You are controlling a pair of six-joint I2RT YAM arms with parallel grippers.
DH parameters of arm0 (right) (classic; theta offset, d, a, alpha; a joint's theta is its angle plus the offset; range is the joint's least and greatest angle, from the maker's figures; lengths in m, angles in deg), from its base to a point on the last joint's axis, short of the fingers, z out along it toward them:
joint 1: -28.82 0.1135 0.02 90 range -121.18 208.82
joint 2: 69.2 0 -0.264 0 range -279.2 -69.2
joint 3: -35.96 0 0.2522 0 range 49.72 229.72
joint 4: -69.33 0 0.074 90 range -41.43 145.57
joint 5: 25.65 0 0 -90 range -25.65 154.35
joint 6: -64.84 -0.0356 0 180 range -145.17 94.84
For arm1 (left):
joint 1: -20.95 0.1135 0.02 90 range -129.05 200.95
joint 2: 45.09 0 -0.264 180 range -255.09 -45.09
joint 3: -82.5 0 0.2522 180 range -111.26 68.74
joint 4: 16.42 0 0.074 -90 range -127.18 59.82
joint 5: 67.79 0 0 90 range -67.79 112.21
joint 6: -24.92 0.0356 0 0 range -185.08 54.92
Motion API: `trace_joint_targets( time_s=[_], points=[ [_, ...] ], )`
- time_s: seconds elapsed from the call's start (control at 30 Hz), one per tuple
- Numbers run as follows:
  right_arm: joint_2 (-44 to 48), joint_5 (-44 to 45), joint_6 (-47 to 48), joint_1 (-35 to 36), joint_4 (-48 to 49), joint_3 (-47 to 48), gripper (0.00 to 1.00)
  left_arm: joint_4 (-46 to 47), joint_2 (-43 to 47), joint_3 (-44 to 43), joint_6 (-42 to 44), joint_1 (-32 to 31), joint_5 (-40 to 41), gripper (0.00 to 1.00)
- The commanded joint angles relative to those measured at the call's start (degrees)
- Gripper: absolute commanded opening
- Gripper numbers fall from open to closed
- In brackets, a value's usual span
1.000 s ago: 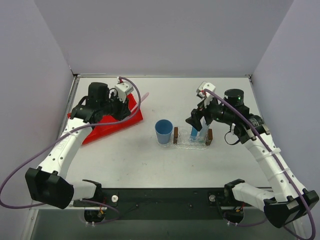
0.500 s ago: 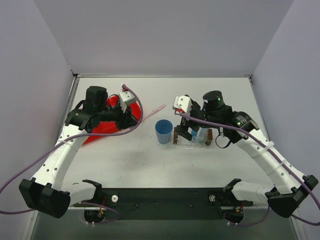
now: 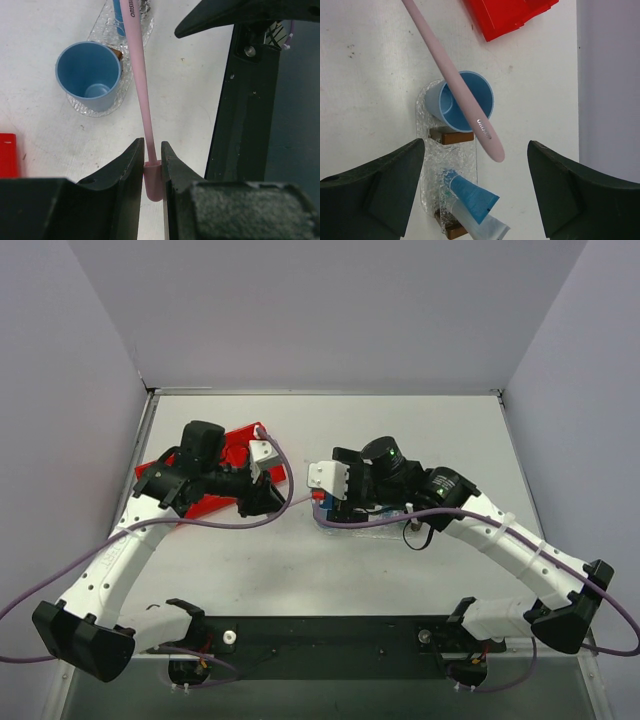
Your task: Prepare toiletry sets of a toothbrush and toothpaste on the tray
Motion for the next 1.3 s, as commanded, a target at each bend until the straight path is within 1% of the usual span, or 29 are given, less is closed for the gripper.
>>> trace_joint_targets(
  time_s=[0.0,0.2,0.3,0.33,0.4,0.43,0.6,0.7,0.73,0.93,1.0,1.13,1.17,1.23,1.27],
  points=[
    [-0.8,5.0,3.3,1.4,2.0,1.1,0.78,-3.2,1.8,-2.6,2.7,-1.3,-3.4,0.00],
    [-1.9,6.7,4.5,3.4,2.9,0.0,0.71,-4.7,2.0,-2.6,3.5,-2.2,-4.0,0.00],
    [-2.3,8.0,5.1,4.4,3.6,-1.1,0.65,-5.1,2.1,-2.8,3.7,-2.3,-4.5,0.00],
    [-2.2,8.4,5.1,4.6,3.7,-1.6,0.60,-5.3,1.9,-2.9,3.6,-2.3,-4.6,0.00],
    [-2.2,8.6,5.1,5.0,3.9,-2.0,0.56,-5.6,1.9,-3.4,3.8,-2.3,-4.8,0.00],
    [-2.2,8.7,5.2,5.1,4.0,-2.2,0.51,-5.7,1.9,-3.4,3.8,-2.3,-4.8,0.00],
    [-2.1,9.2,5.1,5.5,4.9,-3.8,0.42,-5.6,1.9,-3.5,3.5,-2.3,-5.3,0.00],
    [-2.2,9.4,5.1,5.7,5.1,-4.7,0.35,-5.5,1.9,-3.6,3.2,-2.3,-5.6,0.00],
    [-2.0,9.4,5.1,5.9,5.1,-4.9,0.31,-5.4,1.9,-3.6,3.0,-2.3,-5.7,0.00],
    [-2.0,10.0,5.2,6.6,5.1,-5.7,0.14,-4.4,1.2,-4.3,2.0,-2.3,-5.7,0.00],
    [-1.8,10.2,5.3,6.8,5.1,-5.8,0.11,-4.3,0.9,-4.4,1.8,-2.3,-5.6,0.00],
    [-1.5,10.4,5.1,7.0,5.1,-6.0,0.00,-3.6,0.5,-4.4,1.3,-2.3,-5.5,0.00],
    [-1.5,10.4,5.1,7.1,5.1,-6.3,0.00,-3.4,0.4,-4.4,1.3,-2.3,-5.4,0.00],
    [-1.6,10.5,5.1,7.3,5.1,-6.5,0.00,-2.9,0.4,-4.7,1.0,-2.2,-5.0,0.07],
    [-1.5,10.6,5.1,7.4,5.1,-6.6,0.00,-2.7,0.5,-4.9,0.9,-2.2,-5.0,0.20]
  ],
)
